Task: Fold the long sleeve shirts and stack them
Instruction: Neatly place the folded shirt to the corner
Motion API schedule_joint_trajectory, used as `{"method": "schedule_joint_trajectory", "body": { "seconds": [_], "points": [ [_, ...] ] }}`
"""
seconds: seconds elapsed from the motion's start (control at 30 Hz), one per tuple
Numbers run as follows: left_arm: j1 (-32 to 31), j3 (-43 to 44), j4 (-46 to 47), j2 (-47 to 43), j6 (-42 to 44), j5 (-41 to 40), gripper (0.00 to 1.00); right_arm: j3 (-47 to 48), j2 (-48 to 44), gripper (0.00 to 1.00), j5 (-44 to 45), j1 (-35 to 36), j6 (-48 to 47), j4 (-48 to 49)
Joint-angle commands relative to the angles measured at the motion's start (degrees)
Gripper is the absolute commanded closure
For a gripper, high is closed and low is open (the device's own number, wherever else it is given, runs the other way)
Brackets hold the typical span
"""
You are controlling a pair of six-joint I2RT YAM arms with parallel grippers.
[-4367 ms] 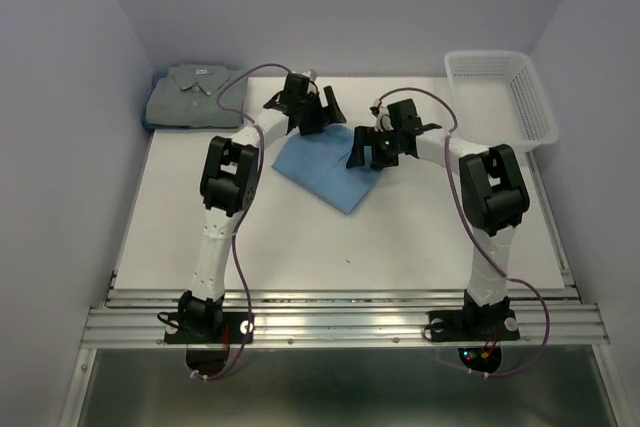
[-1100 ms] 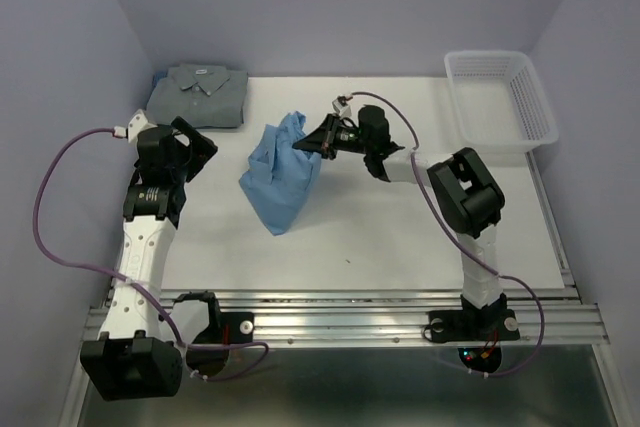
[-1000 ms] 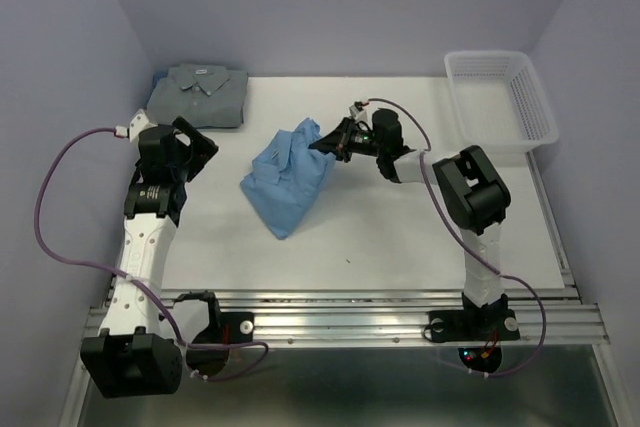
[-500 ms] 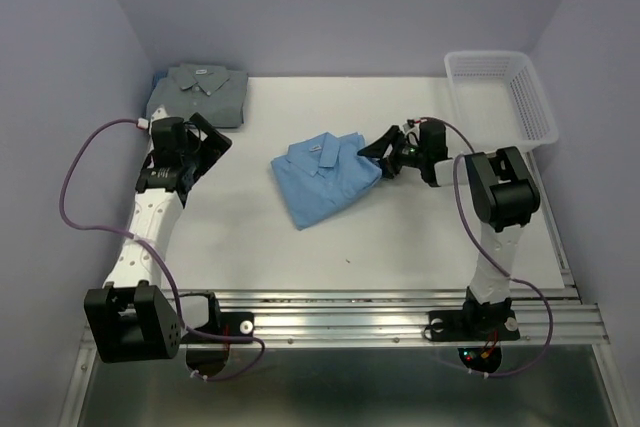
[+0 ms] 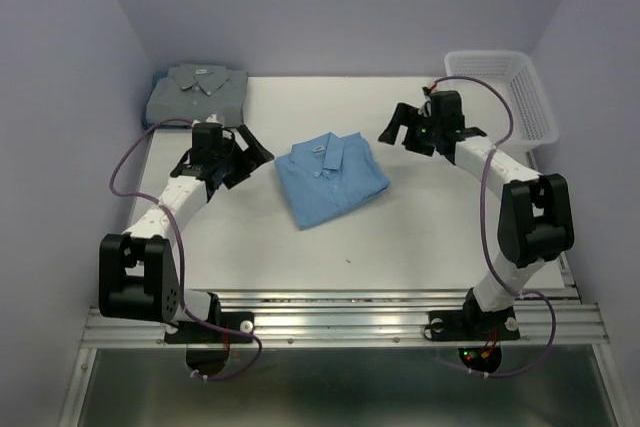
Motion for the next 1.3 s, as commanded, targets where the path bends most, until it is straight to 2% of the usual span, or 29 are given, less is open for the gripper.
{"method": "schedule_joint_trajectory", "body": {
  "seconds": [0.0,0.13,0.3,0.37,0.5,0.83,0.93,1.0,1.1,1.13,1.23,1.27],
  "points": [
    [-3.43,-1.95,8.37,1.69,0.79,5.95,0.01,6.74,2.10,0.00,-7.16,8.89,-11.05,-4.91],
    [-5.72,-6.34,11.55,0.47,-1.32,6.57,0.01,7.89,5.44,0.00,-17.42,9.97,-9.40,0.34],
    [-7.92,-10.83,17.26,2.13,-4.75,8.59,0.01,8.42,10.36,0.00,-18.42,10.50,-9.49,0.63],
    [-9.16,-10.93,18.76,5.02,-5.46,8.50,0.01,8.85,12.99,0.00,-16.15,10.50,-9.66,-0.51],
    [-9.86,-9.87,21.14,9.51,-6.33,9.21,0.01,9.04,16.60,0.00,-5.07,10.50,-7.04,-4.82],
    [-11.44,-5.39,21.67,19.44,-4.58,7.80,0.01,7.01,19.51,0.00,1.88,10.50,-2.98,-5.44],
    [-12.32,-3.72,21.67,23.05,-4.40,8.41,0.11,6.05,19.07,0.00,2.68,9.97,-2.81,-5.44],
    [-13.81,-2.75,21.58,24.54,-4.40,8.42,0.22,5.96,18.81,0.00,2.50,9.45,-2.37,-5.44],
    [-15.13,-1.96,21.41,25.16,-4.58,6.93,0.48,5.95,18.20,0.00,1.97,9.44,-2.36,-5.26],
    [-15.22,-0.92,21.14,25.42,-4.58,5.53,0.67,5.87,17.93,0.00,1.80,9.44,-2.54,-5.35],
    [-15.22,3.03,16.85,26.48,-1.69,1.32,1.00,5.17,16.18,0.00,1.97,9.44,-3.77,-5.35],
    [-15.22,7.23,14.83,27.44,-0.20,-0.01,1.00,4.38,15.39,0.00,2.06,9.44,-4.12,-5.26]
  ]
}}
